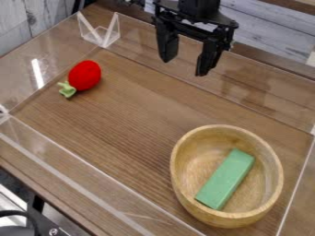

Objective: Remove the green block from the brown bowl and put it on the table

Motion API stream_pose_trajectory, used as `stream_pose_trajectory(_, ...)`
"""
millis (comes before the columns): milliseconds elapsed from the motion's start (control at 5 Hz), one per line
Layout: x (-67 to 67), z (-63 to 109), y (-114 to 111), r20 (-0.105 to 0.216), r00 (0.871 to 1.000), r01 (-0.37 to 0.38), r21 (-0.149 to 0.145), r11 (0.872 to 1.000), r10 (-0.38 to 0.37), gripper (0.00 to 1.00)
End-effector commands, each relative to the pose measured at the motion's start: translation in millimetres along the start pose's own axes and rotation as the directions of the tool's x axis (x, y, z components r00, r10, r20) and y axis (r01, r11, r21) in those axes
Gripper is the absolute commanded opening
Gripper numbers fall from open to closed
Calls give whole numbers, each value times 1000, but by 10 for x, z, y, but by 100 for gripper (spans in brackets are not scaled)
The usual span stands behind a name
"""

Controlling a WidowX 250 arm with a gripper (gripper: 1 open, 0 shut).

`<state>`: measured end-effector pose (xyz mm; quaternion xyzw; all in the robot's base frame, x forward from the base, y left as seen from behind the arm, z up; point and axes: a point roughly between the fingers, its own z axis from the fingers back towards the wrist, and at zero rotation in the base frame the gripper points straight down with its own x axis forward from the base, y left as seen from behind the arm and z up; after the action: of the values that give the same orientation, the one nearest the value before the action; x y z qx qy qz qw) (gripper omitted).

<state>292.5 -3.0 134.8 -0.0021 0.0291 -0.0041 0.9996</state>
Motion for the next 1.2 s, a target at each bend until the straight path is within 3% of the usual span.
stream_pose_trajectory(0, -85, -116, -70, -34, 997, 73, -1, 997, -73, 100)
stream_pose_trajectory(200, -179, -259, -185, -58, 996, 61, -10, 998, -61, 100)
stream_pose_trajectory(800, -358, -758, -1153, -42, 999, 27, -24, 999, -28, 100)
stream_pose_trajectory(1000, -466, -894, -1244, -50, 998, 49, -9, 999, -50, 100)
